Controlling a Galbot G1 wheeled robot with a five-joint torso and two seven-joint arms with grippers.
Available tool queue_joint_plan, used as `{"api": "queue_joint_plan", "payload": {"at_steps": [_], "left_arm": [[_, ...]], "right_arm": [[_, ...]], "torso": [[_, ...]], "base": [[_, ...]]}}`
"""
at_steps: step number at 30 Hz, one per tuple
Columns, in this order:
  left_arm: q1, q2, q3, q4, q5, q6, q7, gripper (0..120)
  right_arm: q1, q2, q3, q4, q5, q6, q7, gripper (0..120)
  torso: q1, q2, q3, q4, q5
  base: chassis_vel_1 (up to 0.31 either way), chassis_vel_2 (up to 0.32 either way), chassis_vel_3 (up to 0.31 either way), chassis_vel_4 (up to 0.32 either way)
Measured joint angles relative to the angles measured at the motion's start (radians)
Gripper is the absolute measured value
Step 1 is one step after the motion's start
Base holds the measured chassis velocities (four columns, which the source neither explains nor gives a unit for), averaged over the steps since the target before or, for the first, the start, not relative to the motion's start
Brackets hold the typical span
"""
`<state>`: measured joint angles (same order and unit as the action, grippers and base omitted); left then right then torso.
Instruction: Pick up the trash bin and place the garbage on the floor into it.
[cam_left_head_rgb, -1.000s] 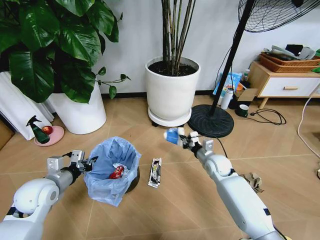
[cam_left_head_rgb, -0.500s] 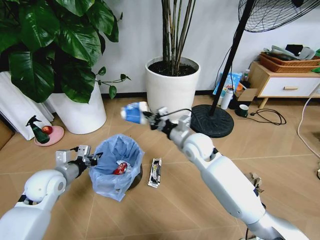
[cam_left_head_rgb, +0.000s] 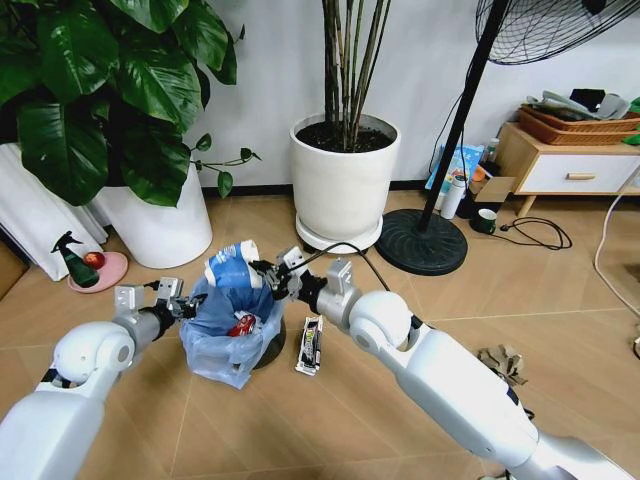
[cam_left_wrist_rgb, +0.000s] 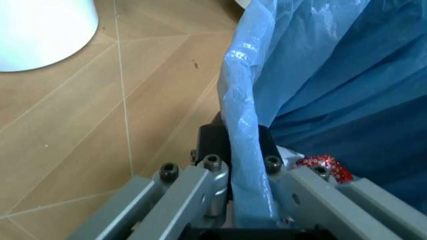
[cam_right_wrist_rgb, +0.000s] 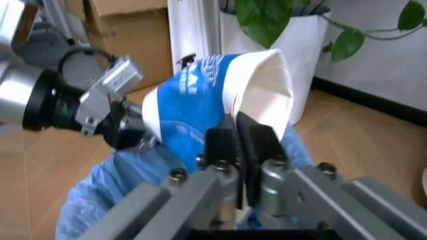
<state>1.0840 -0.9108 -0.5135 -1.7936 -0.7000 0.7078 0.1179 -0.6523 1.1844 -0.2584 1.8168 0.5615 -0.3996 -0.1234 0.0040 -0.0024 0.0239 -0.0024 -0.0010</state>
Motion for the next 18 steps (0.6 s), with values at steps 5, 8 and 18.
{"api": "queue_joint_plan", "payload": {"at_steps": [5, 8, 18], "left_arm": [[-0.011, -0.001, 0.005, 0.002, -0.002, 0.0, 0.001, 0], [-0.013, 0.0, 0.004, 0.002, -0.004, 0.0, 0.002, 0], [0.0, -0.002, -0.023, 0.008, 0.005, -0.001, 0.009, 0]], "right_arm": [[0.017, 0.014, -0.03, -0.016, -0.004, 0.004, 0.03, 23], [0.026, 0.019, -0.047, -0.029, -0.005, 0.012, 0.052, 36], [0.032, 0.04, 0.035, -0.038, 0.006, 0.011, 0.112, 69]], "torso": [[0.0, 0.0, 0.0, 0.0001, 0.0], [0.0, 0.0, 0.0, 0.0003, 0.0], [0.0, 0.0, 0.0, 0.0003, 0.0]], "base": [[0.0, 0.0, 0.0, 0.0], [0.0, 0.0, 0.0, 0.0], [0.0, 0.0, 0.0, 0.0]]}}
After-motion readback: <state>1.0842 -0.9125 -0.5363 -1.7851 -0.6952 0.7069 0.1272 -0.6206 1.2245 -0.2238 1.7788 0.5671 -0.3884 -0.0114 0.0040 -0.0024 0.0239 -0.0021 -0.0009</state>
